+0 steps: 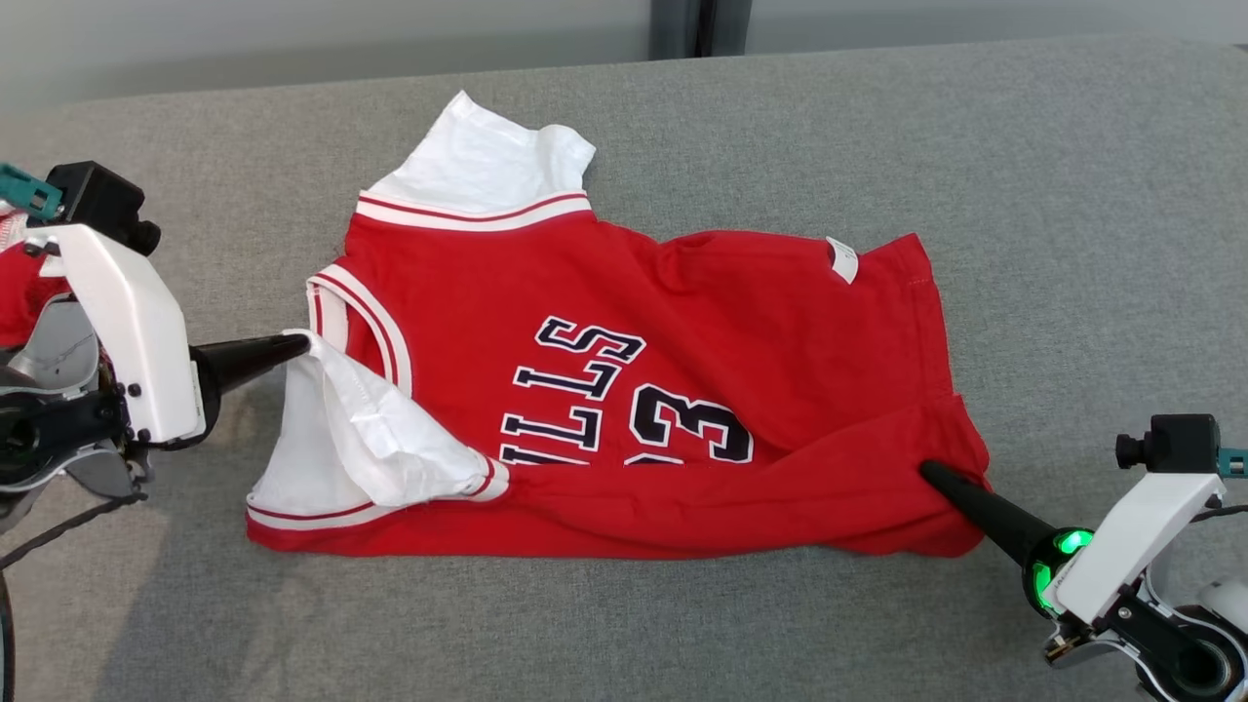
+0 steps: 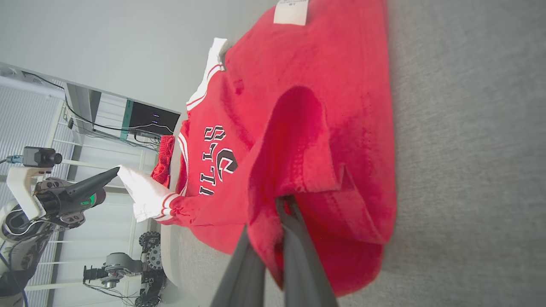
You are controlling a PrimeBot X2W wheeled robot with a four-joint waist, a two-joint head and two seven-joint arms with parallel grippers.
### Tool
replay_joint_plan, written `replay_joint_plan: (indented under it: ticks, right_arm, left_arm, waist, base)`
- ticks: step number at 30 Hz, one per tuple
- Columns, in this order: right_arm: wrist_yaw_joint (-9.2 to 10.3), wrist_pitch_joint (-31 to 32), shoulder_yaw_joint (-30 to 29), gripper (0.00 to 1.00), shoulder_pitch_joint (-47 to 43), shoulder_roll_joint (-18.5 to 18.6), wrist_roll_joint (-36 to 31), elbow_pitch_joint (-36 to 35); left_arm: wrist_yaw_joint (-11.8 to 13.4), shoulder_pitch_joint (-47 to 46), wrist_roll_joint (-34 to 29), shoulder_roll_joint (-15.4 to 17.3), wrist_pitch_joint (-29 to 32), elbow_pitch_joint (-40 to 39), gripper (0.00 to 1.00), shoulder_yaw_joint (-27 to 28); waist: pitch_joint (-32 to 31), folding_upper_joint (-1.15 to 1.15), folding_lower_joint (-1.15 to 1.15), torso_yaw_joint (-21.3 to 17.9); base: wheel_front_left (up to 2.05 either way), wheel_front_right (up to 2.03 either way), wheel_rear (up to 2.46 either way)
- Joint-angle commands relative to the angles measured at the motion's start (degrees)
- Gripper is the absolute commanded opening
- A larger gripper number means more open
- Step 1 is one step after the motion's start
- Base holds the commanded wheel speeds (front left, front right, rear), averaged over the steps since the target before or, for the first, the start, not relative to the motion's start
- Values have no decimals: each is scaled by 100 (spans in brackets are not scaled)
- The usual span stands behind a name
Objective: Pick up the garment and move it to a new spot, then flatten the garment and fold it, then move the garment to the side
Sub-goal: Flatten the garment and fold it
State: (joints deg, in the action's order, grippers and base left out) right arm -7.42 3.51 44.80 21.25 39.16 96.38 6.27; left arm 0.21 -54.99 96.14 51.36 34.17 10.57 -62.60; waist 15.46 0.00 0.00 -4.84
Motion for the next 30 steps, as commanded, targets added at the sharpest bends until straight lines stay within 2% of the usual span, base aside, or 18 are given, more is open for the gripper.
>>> replay_joint_plan:
  ticks: [1,15,24,25,26,27,28,29,30]
  right_arm:
    - [-14,-14,-6,0,74,-22,41,38]
    - [-14,-217,84,0,404,-172,90,292]
    - [-14,-260,239,0,501,-198,71,424]
    - [-14,-260,255,11,505,-203,73,431]
    - [-14,-265,267,26,507,-206,77,439]
    - [-14,-265,267,26,507,-206,77,439]
    - [-14,-271,276,44,512,-209,83,448]
    - [-14,-279,284,55,517,-212,91,459]
    - [-14,-290,296,91,519,-215,98,466]
  left_arm:
    - [-20,-124,-72,-54,21,109,0,-22]
    - [-243,-490,-245,-627,216,1111,0,-91]
    - [-388,-491,-333,-816,260,1487,0,-173]
    - [-428,-497,-344,-821,255,1520,0,-180]
    - [-436,-499,-350,-830,243,1544,0,-179]
    - [-436,-499,-350,-830,243,1544,0,-179]
    - [-468,-498,-356,-839,237,1569,0,-178]
    - [-488,-494,-370,-855,227,1596,24,-182]
    - [-505,-480,-380,-872,228,1620,71,-188]
  waist:
    - [50,0,0,-7]
    - [223,0,0,-145]
    - [204,0,0,-155]
    - [195,0,0,-147]
    - [185,0,0,-139]
    - [185,0,0,-139]
    - [175,0,0,-131]
    - [160,0,0,-122]
    - [140,0,0,-113]
  base:
    - [0,0,0]
    - [0,0,0]
    - [0,0,0]
    - [0,0,0]
    - [0,0,0]
    - [0,0,0]
    - [0,0,0]
    - [0,0,0]
    - [0,0,0]
